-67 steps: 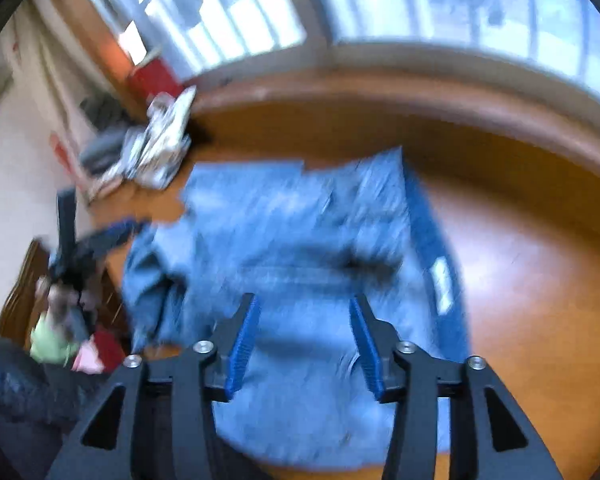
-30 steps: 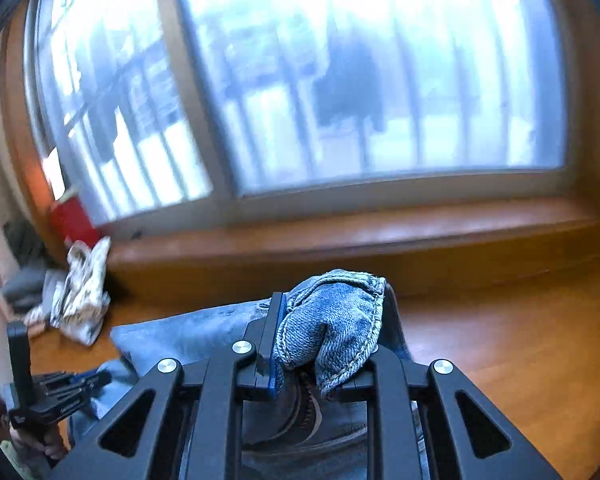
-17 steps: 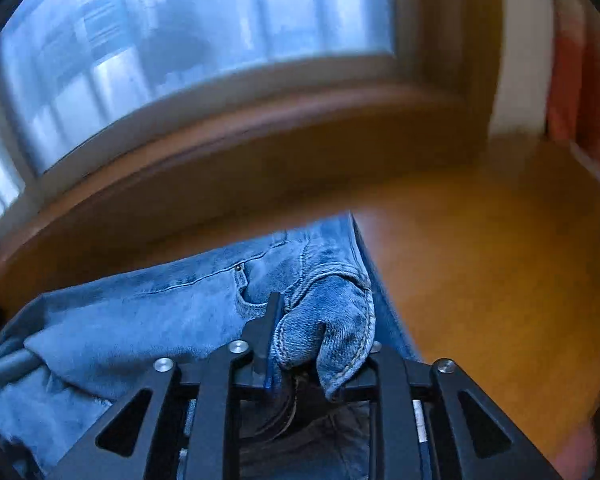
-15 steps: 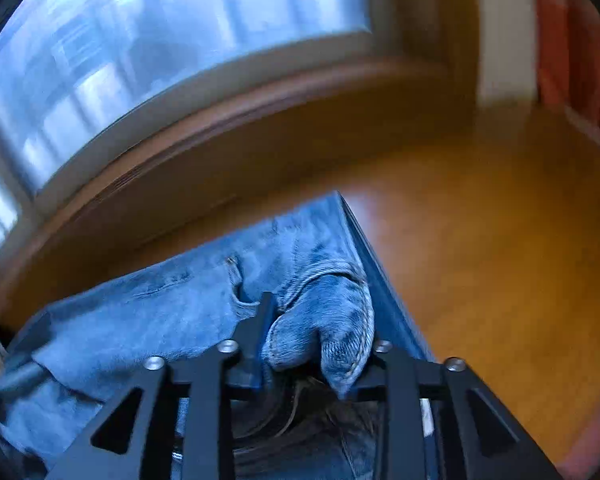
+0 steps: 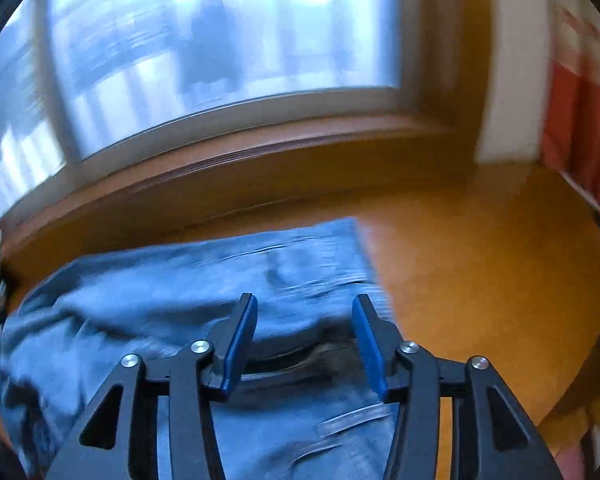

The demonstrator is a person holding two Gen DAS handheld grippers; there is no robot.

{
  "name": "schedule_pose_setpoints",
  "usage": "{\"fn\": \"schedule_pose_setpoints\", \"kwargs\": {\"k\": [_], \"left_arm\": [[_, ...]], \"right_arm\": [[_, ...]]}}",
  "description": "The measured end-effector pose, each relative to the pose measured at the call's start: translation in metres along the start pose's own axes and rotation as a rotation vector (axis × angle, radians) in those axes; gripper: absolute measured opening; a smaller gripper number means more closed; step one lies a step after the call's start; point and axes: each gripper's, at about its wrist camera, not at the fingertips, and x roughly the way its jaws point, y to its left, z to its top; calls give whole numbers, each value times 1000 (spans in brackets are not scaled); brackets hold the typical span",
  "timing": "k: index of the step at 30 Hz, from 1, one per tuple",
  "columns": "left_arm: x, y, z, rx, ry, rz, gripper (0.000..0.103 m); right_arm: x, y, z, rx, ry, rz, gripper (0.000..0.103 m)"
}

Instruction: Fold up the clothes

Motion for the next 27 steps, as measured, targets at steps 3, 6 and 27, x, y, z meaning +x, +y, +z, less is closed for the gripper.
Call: {"fn": "schedule_pose_setpoints", "kwargs": {"k": [3, 6, 27], "left_arm": [[1, 16, -4, -54, 14, 22, 41], [4, 39, -12, -100, 18, 84, 41], [35, 113, -101, -202, 160, -96, 62]], "right_arm": [[-2, 35, -5, -95, 21, 118, 54], [4, 69, -16, -197, 69, 212, 54], [109, 220, -16, -588, 229, 222, 54]]}}
